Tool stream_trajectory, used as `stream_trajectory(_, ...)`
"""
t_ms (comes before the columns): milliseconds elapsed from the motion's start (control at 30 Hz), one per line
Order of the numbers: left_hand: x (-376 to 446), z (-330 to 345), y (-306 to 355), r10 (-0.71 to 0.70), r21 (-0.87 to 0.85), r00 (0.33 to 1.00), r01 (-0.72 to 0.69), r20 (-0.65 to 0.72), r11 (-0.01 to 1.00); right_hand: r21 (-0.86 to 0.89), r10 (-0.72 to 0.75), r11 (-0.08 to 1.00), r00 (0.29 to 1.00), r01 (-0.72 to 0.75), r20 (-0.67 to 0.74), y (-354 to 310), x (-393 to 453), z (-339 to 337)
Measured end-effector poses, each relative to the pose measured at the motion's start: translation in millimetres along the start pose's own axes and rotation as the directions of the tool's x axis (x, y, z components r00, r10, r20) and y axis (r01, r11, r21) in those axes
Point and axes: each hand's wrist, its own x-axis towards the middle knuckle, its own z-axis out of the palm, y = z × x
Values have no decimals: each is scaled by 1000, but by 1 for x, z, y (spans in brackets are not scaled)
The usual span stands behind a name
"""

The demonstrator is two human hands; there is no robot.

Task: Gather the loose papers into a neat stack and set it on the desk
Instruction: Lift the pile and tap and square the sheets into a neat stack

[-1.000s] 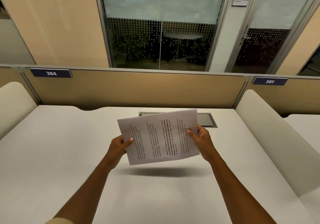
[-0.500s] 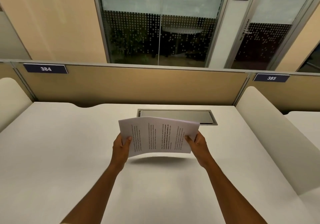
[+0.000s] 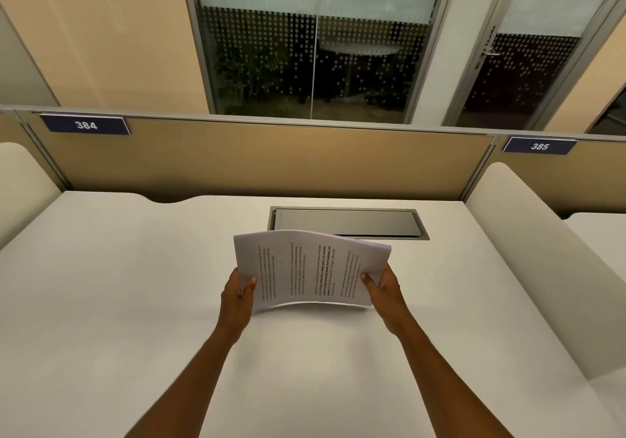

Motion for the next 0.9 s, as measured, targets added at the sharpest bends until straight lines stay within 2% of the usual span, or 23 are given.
stream_trajectory(167, -3, -2, -3, -38, 69, 999, 36, 22, 997, -38, 25, 999, 1000, -25, 13, 10, -4, 2)
stream_trajectory(333, 2, -6, 19, -18, 146, 998, 9, 66, 989, -94, 40, 995, 999, -39, 11, 6, 1, 0)
stream_trajectory(500, 20, -19, 53, 38, 224, 982, -79, 184, 971, 3, 7, 1000, 999, -7, 37, -10, 1, -11)
stream_trajectory(667, 43, -31, 93, 110, 402, 941, -240, 320, 884, 15, -22, 1000, 999, 22, -42, -32, 8, -34)
stream_trajectory(733, 53, -33, 104, 116, 446, 931, -273, 347, 853, -29, -31, 999, 999, 30, -22, -39, 11, -43)
stream_trajectory(900, 63, -25, 136, 167, 487, 891, -379, 423, 787, -273, -51, 959, 993, 78, 104, -53, 12, -49)
